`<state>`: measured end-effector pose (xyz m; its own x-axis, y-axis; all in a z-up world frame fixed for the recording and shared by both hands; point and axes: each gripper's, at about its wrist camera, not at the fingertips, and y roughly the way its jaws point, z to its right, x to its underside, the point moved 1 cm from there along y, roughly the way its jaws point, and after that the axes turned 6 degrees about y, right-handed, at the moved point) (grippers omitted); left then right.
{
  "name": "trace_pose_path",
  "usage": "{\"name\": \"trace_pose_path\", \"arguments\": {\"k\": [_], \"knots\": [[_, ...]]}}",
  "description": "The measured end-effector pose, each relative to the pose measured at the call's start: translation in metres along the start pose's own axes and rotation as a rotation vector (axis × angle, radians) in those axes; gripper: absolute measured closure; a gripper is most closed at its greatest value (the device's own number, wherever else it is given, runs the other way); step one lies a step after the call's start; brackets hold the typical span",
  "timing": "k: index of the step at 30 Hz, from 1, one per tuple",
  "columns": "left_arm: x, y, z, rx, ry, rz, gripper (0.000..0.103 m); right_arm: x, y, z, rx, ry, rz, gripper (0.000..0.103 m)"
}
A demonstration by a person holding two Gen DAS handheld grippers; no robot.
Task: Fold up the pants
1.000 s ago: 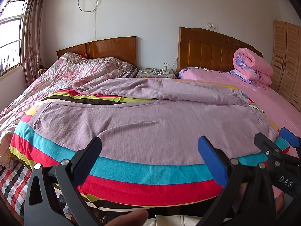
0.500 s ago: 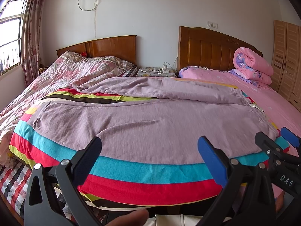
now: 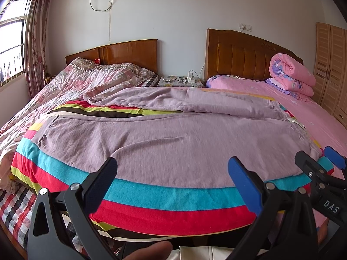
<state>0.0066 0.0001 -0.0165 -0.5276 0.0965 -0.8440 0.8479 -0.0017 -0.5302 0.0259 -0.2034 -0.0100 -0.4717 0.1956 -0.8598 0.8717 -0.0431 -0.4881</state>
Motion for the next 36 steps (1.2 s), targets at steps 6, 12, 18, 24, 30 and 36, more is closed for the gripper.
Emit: {"name": "trace_pose_path", "arguments": {"k": [6,12,18,24,30,36], "knots": [[-0.002,0.003,0.001,-0.001,0.005,-0.020,0.001,0.003,0.002,0.000,0.003,-0.007,-0.002,0.004],[-0.003,0.010,0.001,-0.001,0.010,-0.047,0.001,0.009,0.011,0.005,0.020,-0.019,-0.013,0.004],[-0.004,0.040,-0.004,0.024,0.001,-0.108,0.001,0.005,0.033,0.009,0.052,-0.009,-0.071,0.004],[-0.028,0.084,-0.007,0.056,0.010,-0.159,0.001,-0.024,0.069,0.021,0.084,0.026,-0.117,0.004],[-0.084,0.142,-0.010,0.012,0.103,-0.169,0.001,-0.104,0.123,0.022,0.080,-0.117,-0.066,0.004],[-0.132,0.243,-0.039,0.092,0.125,-0.404,0.001,-0.178,0.261,0.012,-0.064,-0.359,-0.147,0.004]]}}
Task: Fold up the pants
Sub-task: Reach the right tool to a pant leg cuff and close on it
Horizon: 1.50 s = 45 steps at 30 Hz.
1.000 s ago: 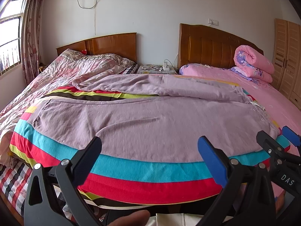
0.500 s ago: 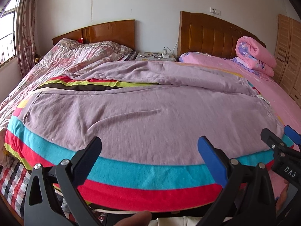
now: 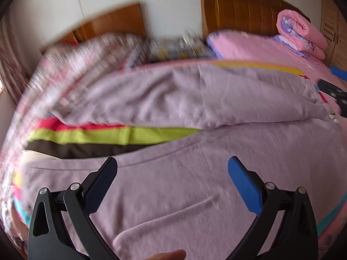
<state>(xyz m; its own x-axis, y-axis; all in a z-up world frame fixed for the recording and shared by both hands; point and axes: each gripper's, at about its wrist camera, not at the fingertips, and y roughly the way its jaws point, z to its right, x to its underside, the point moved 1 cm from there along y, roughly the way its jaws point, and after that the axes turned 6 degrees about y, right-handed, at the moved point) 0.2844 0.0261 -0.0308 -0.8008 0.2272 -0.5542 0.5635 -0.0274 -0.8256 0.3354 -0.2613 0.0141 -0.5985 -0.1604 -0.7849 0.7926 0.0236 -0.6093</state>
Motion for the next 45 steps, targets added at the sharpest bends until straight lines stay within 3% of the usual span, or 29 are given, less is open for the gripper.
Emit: {"name": "trace_pose_path", "arguments": {"k": [3,7,9,11,12,14,15,16,20,22,26,28,30,32,33,34,38,40,45], "knots": [[-0.021,0.020,-0.023,0.056,-0.055,-0.014,0.001,-0.034,0.086,0.018,-0.133,0.011,-0.108,0.004],[-0.042,0.031,-0.051,0.084,-0.130,0.051,0.001,-0.059,0.184,0.016,-0.223,-0.042,-0.253,0.004],[-0.049,0.035,-0.067,0.142,-0.211,0.085,0.001,-0.063,0.215,0.010,-0.246,-0.101,-0.304,0.005],[-0.054,0.041,-0.078,0.184,-0.277,0.075,0.001,-0.061,0.240,0.005,-0.297,-0.134,-0.361,0.014],[-0.056,0.044,-0.081,0.196,-0.298,0.067,0.001,-0.058,0.248,0.005,-0.329,-0.134,-0.387,0.027],[-0.061,0.050,-0.087,0.217,-0.321,0.052,0.001,-0.058,0.250,0.008,-0.386,-0.111,-0.388,0.048],[-0.063,0.050,-0.087,0.218,-0.327,0.047,0.001,-0.057,0.242,0.006,-0.407,-0.130,-0.380,0.075],[-0.065,0.050,-0.087,0.220,-0.337,0.046,0.001,-0.058,0.234,0.006,-0.392,-0.146,-0.361,0.088],[-0.074,0.049,-0.086,0.261,-0.383,0.048,0.001,-0.057,0.155,-0.001,-0.322,-0.169,-0.199,0.093],[-0.074,0.050,-0.088,0.303,-0.428,0.046,0.001,-0.044,0.089,-0.008,-0.305,-0.168,-0.098,0.101],[-0.062,0.044,-0.091,0.383,-0.542,0.056,0.001,0.002,-0.021,-0.024,-0.357,-0.109,0.017,0.100],[-0.051,0.041,-0.087,0.381,-0.550,0.057,0.001,0.042,-0.065,-0.034,-0.389,-0.052,0.010,0.100],[-0.041,0.042,-0.082,0.375,-0.541,0.043,0.001,0.068,-0.074,-0.036,-0.366,-0.017,-0.027,0.096],[-0.035,0.047,-0.075,0.353,-0.533,0.008,0.001,0.085,-0.057,-0.035,-0.288,-0.047,-0.077,0.073],[-0.031,0.050,-0.072,0.353,-0.527,-0.003,0.001,0.084,-0.044,-0.029,-0.281,-0.030,-0.097,0.036],[-0.031,0.051,-0.069,0.357,-0.518,-0.012,0.001,0.080,-0.031,-0.026,-0.284,-0.009,-0.113,0.013],[-0.037,0.049,-0.067,0.288,-0.463,0.006,0.001,0.042,0.013,-0.014,-0.298,-0.053,-0.107,0.017],[-0.045,0.051,-0.069,0.243,-0.442,0.022,0.001,0.005,0.058,-0.009,-0.285,-0.100,-0.132,0.021],[-0.057,0.068,-0.074,0.242,-0.428,0.006,0.001,-0.047,0.158,0.004,-0.332,-0.082,-0.231,0.024]]}}
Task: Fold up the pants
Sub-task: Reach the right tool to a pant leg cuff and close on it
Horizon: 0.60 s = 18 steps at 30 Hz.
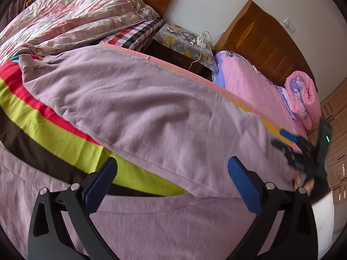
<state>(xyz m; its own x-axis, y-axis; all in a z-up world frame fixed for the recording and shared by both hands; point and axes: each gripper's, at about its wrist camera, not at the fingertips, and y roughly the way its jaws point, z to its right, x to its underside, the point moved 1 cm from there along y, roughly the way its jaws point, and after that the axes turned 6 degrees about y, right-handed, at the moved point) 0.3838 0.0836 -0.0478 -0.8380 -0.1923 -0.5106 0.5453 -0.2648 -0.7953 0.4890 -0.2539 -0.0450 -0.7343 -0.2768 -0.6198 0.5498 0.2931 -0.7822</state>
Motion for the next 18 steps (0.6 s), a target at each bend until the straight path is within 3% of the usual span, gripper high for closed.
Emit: {"name": "trace_pose_path", "arguments": {"k": [3,5,7,8,9,10,14,18], "knots": [[-0.006,0.009,0.000,-0.003,0.018,-0.010,0.001,-0.022,0.037,0.016,-0.044,-0.006,-0.049,0.027],[-0.009,0.014,-0.001,-0.006,0.019,-0.012,0.001,-0.029,0.057,0.020,-0.074,-0.020,-0.097,0.036],[-0.011,0.017,-0.002,-0.005,0.013,-0.010,0.001,-0.027,0.073,0.019,-0.103,-0.044,-0.144,0.054],[-0.012,0.017,-0.002,-0.001,0.012,-0.007,0.001,-0.024,0.071,0.017,-0.099,-0.060,-0.126,0.062],[-0.012,0.018,-0.002,0.001,0.013,-0.004,0.001,-0.022,0.067,0.015,-0.108,-0.063,-0.121,0.082],[-0.013,0.018,-0.003,-0.001,0.012,-0.003,0.001,-0.020,0.063,0.013,-0.082,-0.071,-0.105,0.088],[-0.013,0.015,-0.008,0.024,-0.032,0.001,0.001,-0.010,0.009,-0.023,0.057,-0.143,0.030,0.092],[-0.008,-0.010,-0.018,0.072,-0.108,0.023,0.001,0.034,-0.088,-0.086,0.120,-0.177,0.225,0.093]]}}
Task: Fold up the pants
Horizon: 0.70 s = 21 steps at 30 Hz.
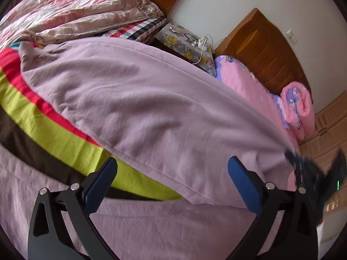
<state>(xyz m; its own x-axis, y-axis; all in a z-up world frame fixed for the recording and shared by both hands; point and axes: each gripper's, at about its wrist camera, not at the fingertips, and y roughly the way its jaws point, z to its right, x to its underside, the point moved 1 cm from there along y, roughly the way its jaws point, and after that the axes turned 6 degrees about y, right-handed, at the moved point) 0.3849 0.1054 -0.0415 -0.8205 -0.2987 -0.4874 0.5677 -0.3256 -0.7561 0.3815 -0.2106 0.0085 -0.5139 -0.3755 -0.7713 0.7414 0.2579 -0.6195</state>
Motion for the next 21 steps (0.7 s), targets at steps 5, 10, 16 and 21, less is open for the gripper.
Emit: {"name": "trace_pose_path", "arguments": {"k": [5,10,16,21], "knots": [[0.027,-0.054,-0.010,0.066,-0.012,0.076,0.001,0.069,-0.101,-0.078,-0.032,0.100,0.051,0.093],[0.080,-0.049,-0.033,0.059,-0.047,-0.026,0.001,0.169,-0.109,-0.114,-0.077,0.382,-0.091,0.086],[0.108,-0.043,-0.040,0.024,-0.018,-0.081,0.001,0.190,-0.136,-0.110,-0.057,0.561,-0.044,0.041],[0.111,-0.046,-0.034,0.007,0.022,-0.051,0.001,0.212,-0.168,-0.052,0.103,0.789,0.014,0.041]]}}
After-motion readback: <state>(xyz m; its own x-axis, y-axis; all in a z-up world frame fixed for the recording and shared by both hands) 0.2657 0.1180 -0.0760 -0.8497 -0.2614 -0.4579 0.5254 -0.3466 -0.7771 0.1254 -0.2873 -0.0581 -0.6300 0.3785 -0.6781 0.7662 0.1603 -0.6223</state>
